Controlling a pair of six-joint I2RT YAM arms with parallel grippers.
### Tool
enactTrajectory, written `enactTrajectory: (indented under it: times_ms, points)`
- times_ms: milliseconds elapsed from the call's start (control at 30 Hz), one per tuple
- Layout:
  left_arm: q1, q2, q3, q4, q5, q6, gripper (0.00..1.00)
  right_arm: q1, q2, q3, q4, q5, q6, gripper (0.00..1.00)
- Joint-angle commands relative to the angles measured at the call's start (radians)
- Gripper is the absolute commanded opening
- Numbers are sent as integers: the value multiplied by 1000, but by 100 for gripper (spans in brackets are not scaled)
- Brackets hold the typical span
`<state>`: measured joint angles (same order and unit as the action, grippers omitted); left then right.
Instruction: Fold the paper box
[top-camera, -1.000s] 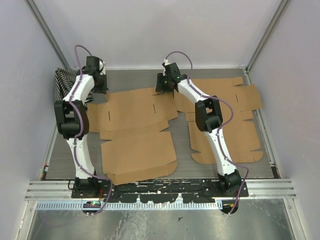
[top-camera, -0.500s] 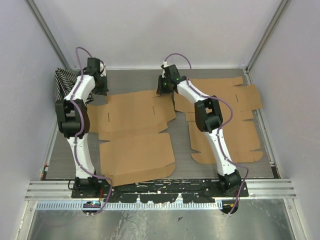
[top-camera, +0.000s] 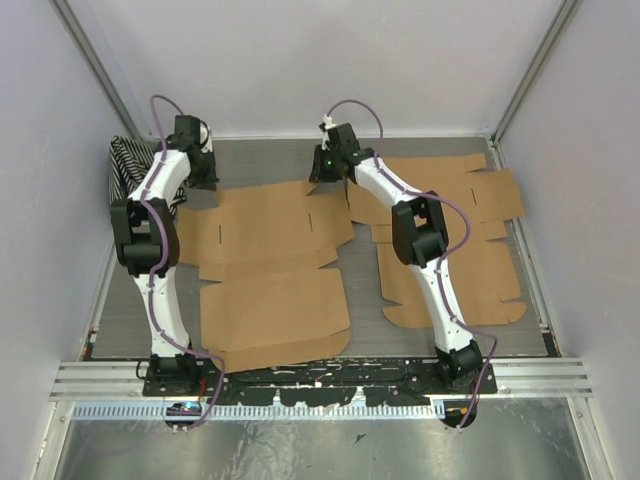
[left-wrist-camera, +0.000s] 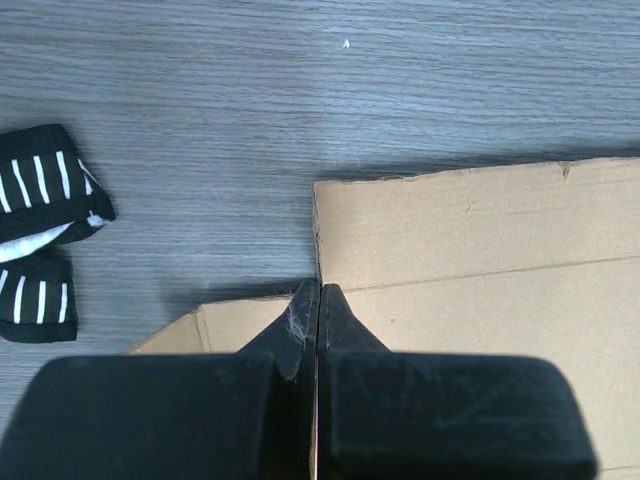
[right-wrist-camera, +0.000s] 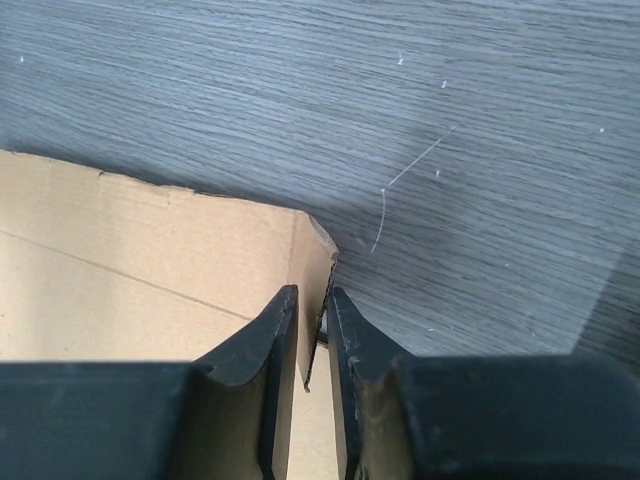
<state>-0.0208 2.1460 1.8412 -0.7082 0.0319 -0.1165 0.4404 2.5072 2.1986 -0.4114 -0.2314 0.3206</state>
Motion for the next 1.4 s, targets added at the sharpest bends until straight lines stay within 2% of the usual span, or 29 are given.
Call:
enactTrajectory:
  times_ms: [0, 167, 300, 433, 700, 967, 1233, 1367]
  points:
    - [-7, 4, 16, 26, 34, -16, 0, 19, -91, 10, 41, -15, -2, 23]
    - [-19, 10, 24, 28, 65, -30, 2, 38, -66, 33, 28, -12, -3, 25]
    - [-35, 31, 44, 10, 71, -33, 10, 57, -33, 33, 29, 3, 3, 36]
    - [-45, 51, 60, -6, 70, -48, 18, 74, -14, 32, 30, 4, 9, 42]
    - [-47, 126, 108, -46, 103, -103, 40, 80, 12, 32, 28, 6, 14, 45]
    - [-42, 179, 170, -111, 117, -139, 46, 80, 2, 35, 13, 15, 9, 49]
    - [-14, 15, 153, -203, 50, -162, 47, 65, -195, -50, 7, 73, -6, 54]
    - [-7, -145, -11, -180, 41, -193, 61, 63, -359, -158, -30, 105, -6, 58]
